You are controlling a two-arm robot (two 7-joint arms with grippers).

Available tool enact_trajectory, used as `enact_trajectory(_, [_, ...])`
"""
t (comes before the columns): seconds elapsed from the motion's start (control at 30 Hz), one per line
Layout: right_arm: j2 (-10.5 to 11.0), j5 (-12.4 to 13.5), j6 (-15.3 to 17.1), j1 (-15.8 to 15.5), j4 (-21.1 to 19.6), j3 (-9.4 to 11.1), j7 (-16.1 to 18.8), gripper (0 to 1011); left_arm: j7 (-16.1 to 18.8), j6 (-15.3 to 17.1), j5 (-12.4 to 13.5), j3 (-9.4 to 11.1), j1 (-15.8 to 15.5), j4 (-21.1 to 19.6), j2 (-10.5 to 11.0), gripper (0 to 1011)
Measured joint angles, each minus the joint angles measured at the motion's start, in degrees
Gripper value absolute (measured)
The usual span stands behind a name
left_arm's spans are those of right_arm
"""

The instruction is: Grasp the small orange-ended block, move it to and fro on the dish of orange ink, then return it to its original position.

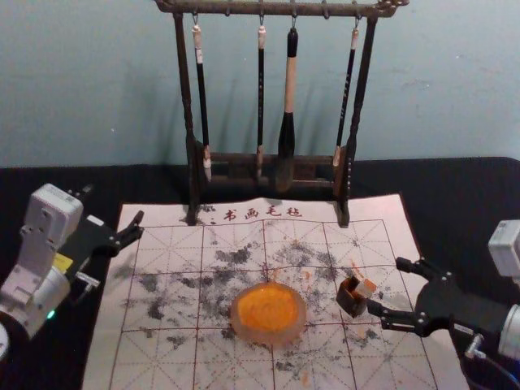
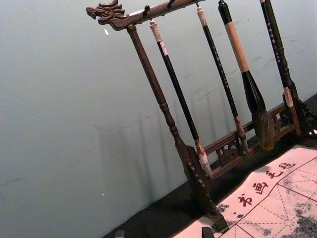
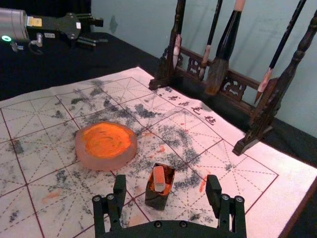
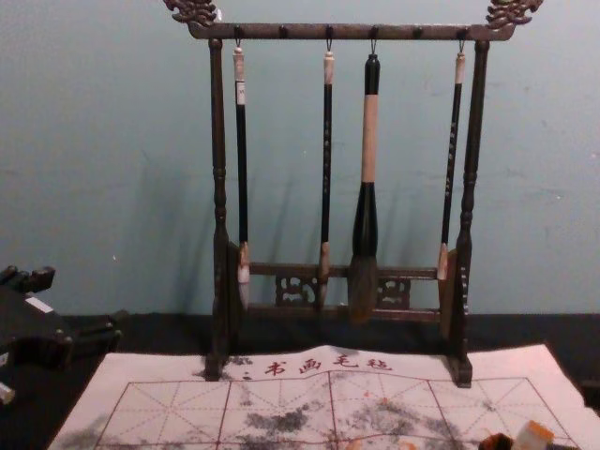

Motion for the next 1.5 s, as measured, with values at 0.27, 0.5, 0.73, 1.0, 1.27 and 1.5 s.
enact_trajectory(0.27, [-1.7,-1.4,0.4,1.9,2.3,-0.6,1.4,1000,0.0,0.0,0.0,0.0,0.0,0.0,0.0,1001])
enact_trajectory(0.5, [-2.4,-2.2,0.9,2.8,3.2,-1.1,2.3,1000,0.0,0.0,0.0,0.0,0.0,0.0,0.0,1001])
enact_trajectory(0.73, [-2.9,-2.5,1.2,3.6,4.1,-1.4,2.9,1000,0.0,0.0,0.0,0.0,0.0,0.0,0.0,1001])
enact_trajectory(1.0, [-3.1,-2.6,1.3,3.8,4.3,-1.6,3.2,1000,0.0,0.0,0.0,0.0,0.0,0.0,0.0,1001])
enact_trajectory(1.27, [-3.1,-2.6,1.3,3.8,4.3,-1.6,3.2,1000,0.0,0.0,0.0,0.0,0.0,0.0,0.0,1001])
enact_trajectory(1.5, [-3.1,-2.6,1.3,3.8,4.3,-1.5,3.2,1000,0.0,0.0,0.0,0.0,0.0,0.0,0.0,1001])
